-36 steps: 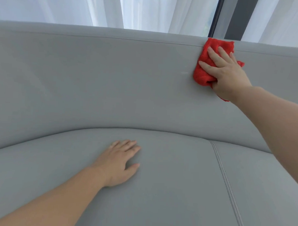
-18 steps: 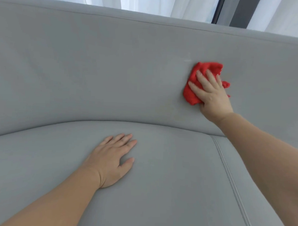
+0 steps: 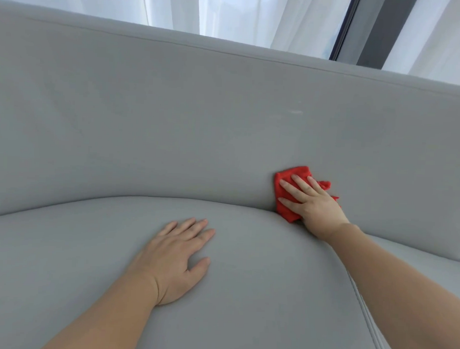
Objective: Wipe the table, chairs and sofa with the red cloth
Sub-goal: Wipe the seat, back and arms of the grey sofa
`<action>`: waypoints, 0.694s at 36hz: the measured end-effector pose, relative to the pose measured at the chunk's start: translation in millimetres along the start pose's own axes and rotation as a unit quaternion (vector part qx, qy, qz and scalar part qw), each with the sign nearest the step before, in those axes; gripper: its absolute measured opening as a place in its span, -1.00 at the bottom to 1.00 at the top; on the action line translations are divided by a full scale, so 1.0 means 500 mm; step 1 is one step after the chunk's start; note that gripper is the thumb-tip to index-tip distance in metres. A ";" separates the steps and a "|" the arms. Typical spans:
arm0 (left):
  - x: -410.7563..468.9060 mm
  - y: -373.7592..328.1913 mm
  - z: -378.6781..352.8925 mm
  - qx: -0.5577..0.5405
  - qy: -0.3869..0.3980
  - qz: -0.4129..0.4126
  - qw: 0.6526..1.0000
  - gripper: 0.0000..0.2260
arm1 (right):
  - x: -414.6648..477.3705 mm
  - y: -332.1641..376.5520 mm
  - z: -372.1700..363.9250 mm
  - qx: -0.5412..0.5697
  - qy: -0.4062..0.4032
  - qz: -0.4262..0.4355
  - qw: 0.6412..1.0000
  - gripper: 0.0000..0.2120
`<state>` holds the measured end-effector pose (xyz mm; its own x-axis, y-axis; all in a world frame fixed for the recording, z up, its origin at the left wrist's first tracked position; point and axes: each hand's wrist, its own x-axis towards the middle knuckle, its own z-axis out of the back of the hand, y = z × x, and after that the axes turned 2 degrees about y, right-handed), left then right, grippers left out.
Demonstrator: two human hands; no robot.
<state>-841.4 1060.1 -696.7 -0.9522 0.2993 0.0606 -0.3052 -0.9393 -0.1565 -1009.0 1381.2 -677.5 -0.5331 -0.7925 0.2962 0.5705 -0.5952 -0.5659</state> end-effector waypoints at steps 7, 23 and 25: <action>-0.001 0.001 -0.003 0.001 -0.008 0.001 1.000 -0.28 | 0.033 -0.014 0.027 -0.018 -0.029 -0.051 0.998 -0.53; 0.000 -0.002 -0.001 0.014 -0.002 0.005 1.000 -0.26 | 0.153 -0.134 0.201 0.019 -0.116 -0.094 0.989 -0.46; 0.000 -0.002 -0.002 0.017 -0.002 0.004 1.000 -0.26 | 0.169 -0.139 0.221 0.025 -0.112 -0.109 0.987 -0.46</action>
<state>-841.2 1061.0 -697.5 -0.9546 0.2911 0.0636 -0.2970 -0.9470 -0.1227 -1024.6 1341.0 -528.0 -0.4977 -0.6512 0.5729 0.4903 -0.7561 -0.4335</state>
